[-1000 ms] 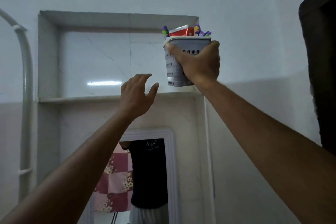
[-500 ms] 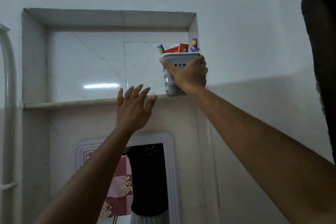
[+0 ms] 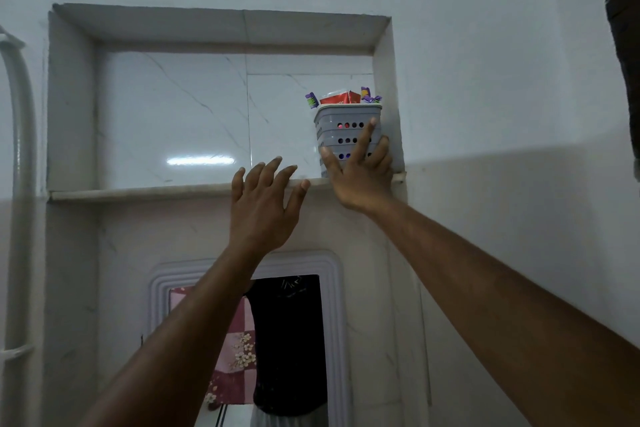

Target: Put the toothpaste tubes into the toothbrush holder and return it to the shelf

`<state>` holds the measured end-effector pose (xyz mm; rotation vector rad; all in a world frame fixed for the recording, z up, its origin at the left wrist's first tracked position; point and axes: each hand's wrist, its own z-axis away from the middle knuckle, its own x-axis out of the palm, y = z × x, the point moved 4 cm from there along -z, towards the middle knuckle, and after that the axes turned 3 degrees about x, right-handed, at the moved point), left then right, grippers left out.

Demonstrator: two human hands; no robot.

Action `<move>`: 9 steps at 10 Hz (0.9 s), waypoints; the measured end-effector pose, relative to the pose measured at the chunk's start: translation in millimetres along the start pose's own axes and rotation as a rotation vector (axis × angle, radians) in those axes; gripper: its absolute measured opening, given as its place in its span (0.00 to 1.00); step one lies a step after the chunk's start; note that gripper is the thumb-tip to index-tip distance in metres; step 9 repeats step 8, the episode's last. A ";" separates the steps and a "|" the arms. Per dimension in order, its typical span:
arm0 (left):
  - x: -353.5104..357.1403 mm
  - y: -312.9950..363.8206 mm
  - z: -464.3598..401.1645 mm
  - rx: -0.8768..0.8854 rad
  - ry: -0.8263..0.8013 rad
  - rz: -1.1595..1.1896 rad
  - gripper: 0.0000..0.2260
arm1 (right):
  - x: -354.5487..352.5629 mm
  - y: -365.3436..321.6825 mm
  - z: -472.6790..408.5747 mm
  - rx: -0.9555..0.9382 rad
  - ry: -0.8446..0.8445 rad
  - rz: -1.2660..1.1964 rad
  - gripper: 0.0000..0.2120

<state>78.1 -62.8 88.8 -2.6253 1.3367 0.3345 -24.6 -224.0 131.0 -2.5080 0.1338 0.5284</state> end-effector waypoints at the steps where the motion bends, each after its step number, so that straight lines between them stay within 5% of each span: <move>1: -0.4 0.3 -0.7 -0.011 -0.016 0.012 0.27 | 0.2 2.6 0.4 -0.002 -0.035 0.007 0.49; 4: -23.8 -3.4 7.7 -0.044 -0.153 0.197 0.29 | -23.1 11.2 29.8 -0.074 0.076 -0.051 0.50; 6: -53.6 -9.9 40.5 -0.063 -0.083 0.361 0.27 | -44.3 2.0 76.3 -0.186 0.306 -0.112 0.26; 7: -65.6 -14.5 65.0 -0.065 -0.121 0.342 0.27 | -47.5 1.6 106.8 -0.196 0.224 -0.265 0.18; 9: -77.5 -15.1 83.2 -0.092 -0.173 0.309 0.29 | -47.6 4.6 132.5 -0.179 0.154 -0.319 0.18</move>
